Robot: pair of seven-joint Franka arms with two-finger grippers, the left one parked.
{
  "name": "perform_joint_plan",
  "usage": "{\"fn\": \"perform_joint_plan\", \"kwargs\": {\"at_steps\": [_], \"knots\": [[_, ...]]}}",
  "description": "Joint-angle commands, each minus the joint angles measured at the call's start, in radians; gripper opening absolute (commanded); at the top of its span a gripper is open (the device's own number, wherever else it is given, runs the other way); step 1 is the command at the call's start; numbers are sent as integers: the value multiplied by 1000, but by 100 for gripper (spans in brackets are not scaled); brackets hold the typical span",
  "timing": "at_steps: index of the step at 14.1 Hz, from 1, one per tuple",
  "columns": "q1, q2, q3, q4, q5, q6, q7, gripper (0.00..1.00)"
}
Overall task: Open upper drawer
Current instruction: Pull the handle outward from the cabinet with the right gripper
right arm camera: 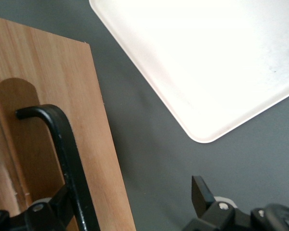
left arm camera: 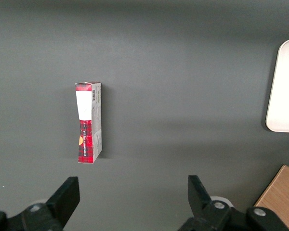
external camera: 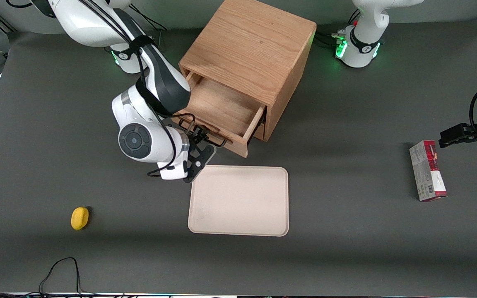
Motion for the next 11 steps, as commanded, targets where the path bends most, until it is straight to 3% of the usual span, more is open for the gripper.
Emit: {"fn": "perform_joint_plan", "kwargs": {"at_steps": [1, 11], "knots": [[-18, 45, 2, 69, -13, -8, -37, 100], [-70, 104, 4, 147, -10, -10, -91, 100]]}}
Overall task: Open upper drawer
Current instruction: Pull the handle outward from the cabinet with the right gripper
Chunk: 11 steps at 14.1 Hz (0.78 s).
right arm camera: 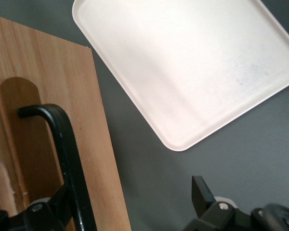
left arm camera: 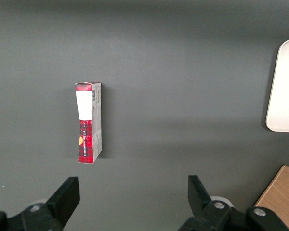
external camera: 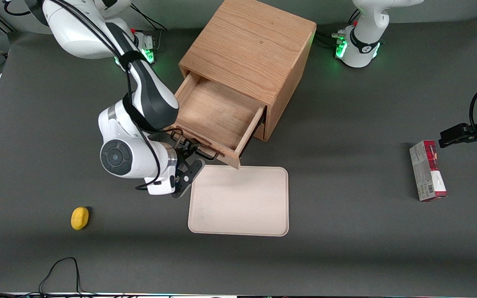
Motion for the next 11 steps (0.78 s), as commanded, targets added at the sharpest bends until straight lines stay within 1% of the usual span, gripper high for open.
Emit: {"fn": "perform_joint_plan", "kwargs": {"at_steps": [1, 11], "knots": [[-20, 44, 4, 64, -10, -10, -25, 100], [-46, 90, 4, 128, -10, -7, -25, 100]]}}
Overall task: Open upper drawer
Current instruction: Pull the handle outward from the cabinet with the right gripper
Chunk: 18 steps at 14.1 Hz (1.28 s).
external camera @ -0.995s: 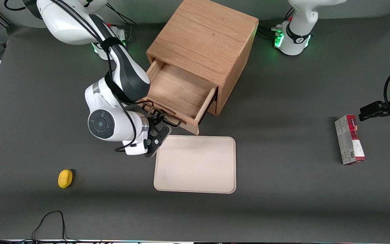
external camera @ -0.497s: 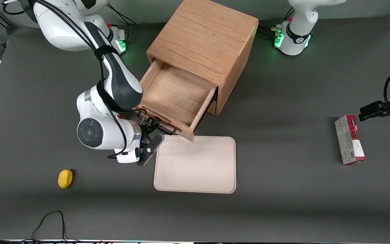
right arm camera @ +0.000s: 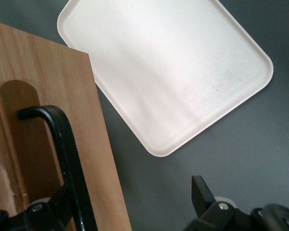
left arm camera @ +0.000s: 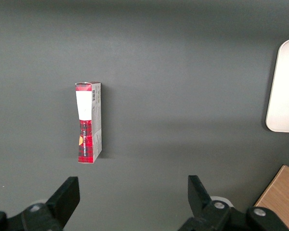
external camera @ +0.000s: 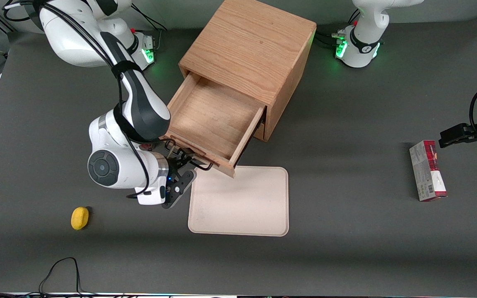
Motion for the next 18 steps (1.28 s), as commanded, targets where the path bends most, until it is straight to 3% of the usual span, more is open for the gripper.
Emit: {"fn": "perform_joint_plan", "kwargs": {"at_steps": [1, 18], "knots": [[-19, 48, 4, 67, -8, -5, -24, 100], [-48, 39, 9, 89, 6, -19, -18, 100]]}}
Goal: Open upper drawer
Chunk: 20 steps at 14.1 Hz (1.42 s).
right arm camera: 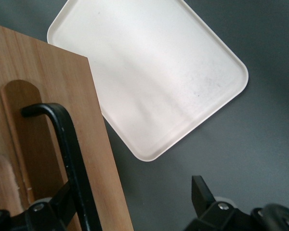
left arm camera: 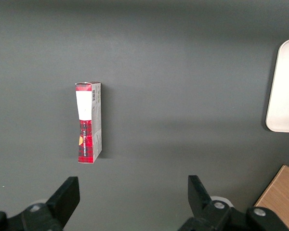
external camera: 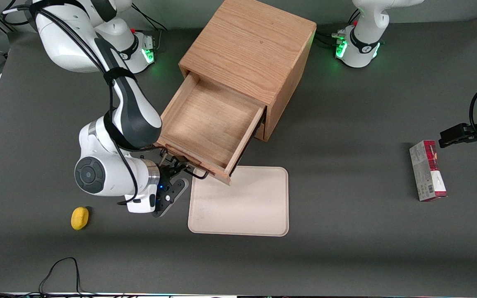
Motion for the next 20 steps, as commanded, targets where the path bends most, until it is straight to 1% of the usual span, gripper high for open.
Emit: {"fn": "perform_joint_plan", "kwargs": {"at_steps": [1, 2, 5, 7, 8, 9, 11, 12, 13, 15, 16, 18, 20], "knots": [[-21, 5, 9, 33, 13, -34, -18, 100], [-25, 2, 7, 36, 31, -72, -18, 100], [-35, -49, 3, 53, 35, -178, 1, 100], [-38, -111, -2, 41, 33, -236, 45, 100], [-44, -172, -9, 10, 30, -285, 104, 100], [-45, -226, -35, -24, 27, -322, 146, 100], [-41, -328, -97, -96, 18, -344, 157, 100], [-32, -371, -117, -142, -22, -344, 177, 100], [-31, -397, -117, -180, -60, -344, 238, 100], [-35, -454, -132, -251, -74, -329, 353, 100], [-32, -471, -158, -271, -83, -318, 361, 100], [-31, -492, -161, -282, -172, -312, 366, 100], [-33, -498, -169, -303, -189, -313, 375, 100]]}}
